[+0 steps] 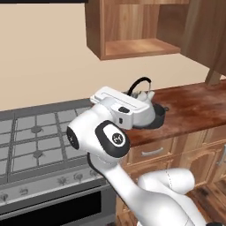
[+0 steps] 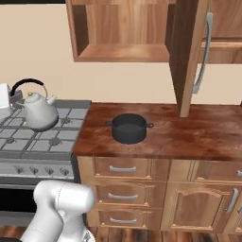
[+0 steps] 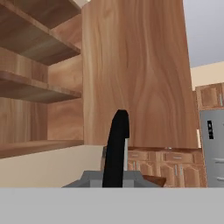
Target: Pick the kettle from the cabinet and place it on a stove burner. Then pick the pot from the counter and place it on another stove burner. Finally, turn both burners on.
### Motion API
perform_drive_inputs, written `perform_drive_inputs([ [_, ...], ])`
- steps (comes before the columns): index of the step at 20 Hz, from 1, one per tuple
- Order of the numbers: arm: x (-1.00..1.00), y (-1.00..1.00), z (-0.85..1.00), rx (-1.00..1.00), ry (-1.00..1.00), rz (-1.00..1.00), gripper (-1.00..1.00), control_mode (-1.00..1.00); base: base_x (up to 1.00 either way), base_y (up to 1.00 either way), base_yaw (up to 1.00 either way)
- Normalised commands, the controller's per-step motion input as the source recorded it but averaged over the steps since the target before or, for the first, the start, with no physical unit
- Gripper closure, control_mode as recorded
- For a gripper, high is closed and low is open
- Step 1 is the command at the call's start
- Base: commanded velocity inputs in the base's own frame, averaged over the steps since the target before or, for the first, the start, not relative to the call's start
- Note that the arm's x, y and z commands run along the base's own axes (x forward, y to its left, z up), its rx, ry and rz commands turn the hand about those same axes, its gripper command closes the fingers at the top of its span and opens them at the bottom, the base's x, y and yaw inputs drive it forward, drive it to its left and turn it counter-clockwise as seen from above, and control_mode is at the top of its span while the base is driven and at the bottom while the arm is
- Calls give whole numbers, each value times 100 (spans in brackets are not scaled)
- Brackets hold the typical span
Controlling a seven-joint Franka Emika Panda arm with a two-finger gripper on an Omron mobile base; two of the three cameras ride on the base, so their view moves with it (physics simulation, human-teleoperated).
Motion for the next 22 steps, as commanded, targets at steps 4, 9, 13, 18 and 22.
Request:
perform_drive_inputs([
  [4,0,0,0,0,0,0,100,100,0,56,-5],
  [9,0,0,0,0,0,0,100,100,38,39,-6],
  [13,0,0,0,0,0,0,100,100,49,29,-5],
  [18,0,0,0,0,0,0,100,100,24,37,-3],
  [22,0,0,0,0,0,0,100,100,2,49,-2],
])
